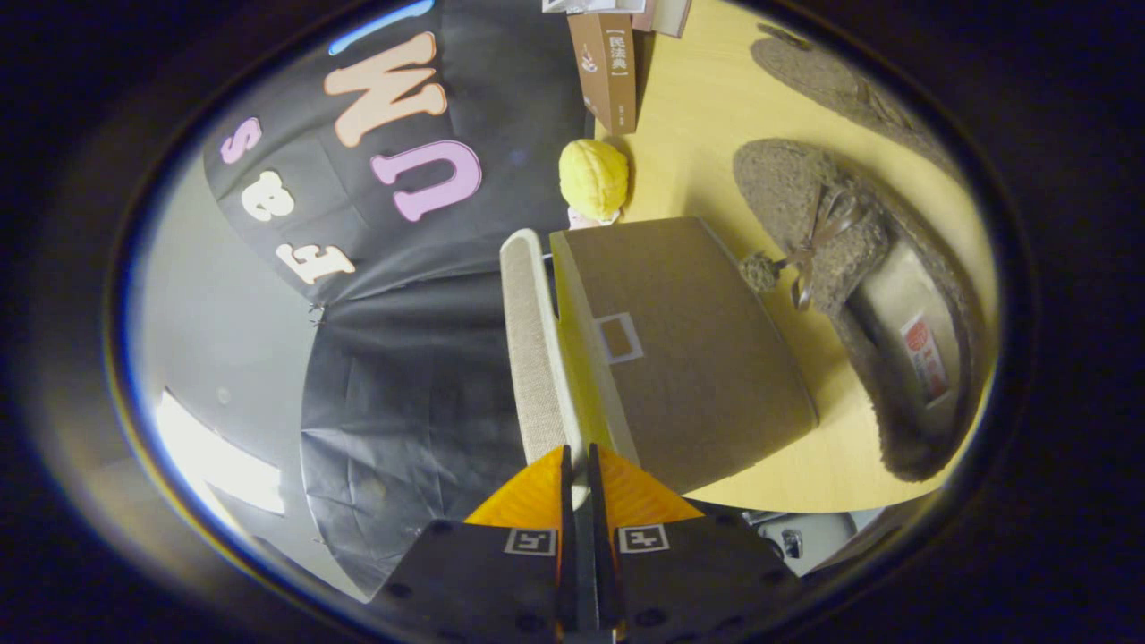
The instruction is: Open the storage box then place both shoes into the box .Put the left shoe in first, then the right shoe, with the right side of both shoes facing outward in a uniform manner.
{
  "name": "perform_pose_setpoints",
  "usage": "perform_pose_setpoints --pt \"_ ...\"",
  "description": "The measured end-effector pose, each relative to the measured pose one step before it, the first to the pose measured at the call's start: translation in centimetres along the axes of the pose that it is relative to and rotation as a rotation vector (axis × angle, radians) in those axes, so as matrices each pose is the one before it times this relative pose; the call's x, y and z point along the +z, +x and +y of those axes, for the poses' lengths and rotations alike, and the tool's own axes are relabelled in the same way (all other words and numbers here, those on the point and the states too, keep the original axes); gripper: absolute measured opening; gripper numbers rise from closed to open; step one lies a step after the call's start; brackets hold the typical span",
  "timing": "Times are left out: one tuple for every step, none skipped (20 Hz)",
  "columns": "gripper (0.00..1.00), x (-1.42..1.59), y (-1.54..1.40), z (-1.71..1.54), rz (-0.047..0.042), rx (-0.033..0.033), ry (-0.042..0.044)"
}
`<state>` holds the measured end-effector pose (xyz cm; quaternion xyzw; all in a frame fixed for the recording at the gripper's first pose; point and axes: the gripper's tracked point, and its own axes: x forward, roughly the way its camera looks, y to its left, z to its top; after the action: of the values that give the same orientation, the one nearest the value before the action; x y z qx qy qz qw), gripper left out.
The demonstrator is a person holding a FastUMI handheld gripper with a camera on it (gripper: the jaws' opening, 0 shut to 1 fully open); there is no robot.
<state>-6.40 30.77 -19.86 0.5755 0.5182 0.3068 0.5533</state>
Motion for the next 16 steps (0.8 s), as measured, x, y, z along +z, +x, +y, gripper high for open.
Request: perform_pose_setpoints --pt "0.22 -0.230 0.033 0.640 0.01074 0.01497 -0.00531" --pt "0.19 -0.284 0.179 0.700 0.01188 0.01429 -0.01095" --pt "0.17 -0.311 0.318 0.479 0.00531 0.00093 -0.01872" --pt "0.14 -0.418 1.224 0.895 0.00284 0.01906 -0.01080" --pt "0.11 0.189 -0.705 1.026 0.00657 0.01999 -0.01374" --pt "0.09 -0.039 0.505 0.893 0.00644 0.01313 -0.01529" --pt "0.06 -0.233 0.185 0.942 0.00713 0.01610 -0.01710" --pt "0.05 -0.246 0.572 1.191 0.00953 0.02032 -0.01384" --pt "0.05 -0.333 0.606 1.034 0.00963 0.01720 -0.01522" --pt "0.04 -0.182 0.801 0.793 0.01096 0.01022 -0.01401" --pt "0.04 -0.376 0.829 0.931 0.01342 0.01408 -0.00949" --pt "0.04 -0.449 0.860 0.892 0.01576 0.01307 -0.00591" --pt "0.03 -0.389 1.226 0.627 0.01617 0.00578 -0.00413" --pt "0.03 -0.285 0.961 0.452 0.01414 0.00508 -0.00140" --pt "0.03 -0.426 1.083 0.406 0.01534 -0.00068 -0.00127" --pt "0.03 -0.234 1.197 0.149 0.01366 0.00024 -0.00103"
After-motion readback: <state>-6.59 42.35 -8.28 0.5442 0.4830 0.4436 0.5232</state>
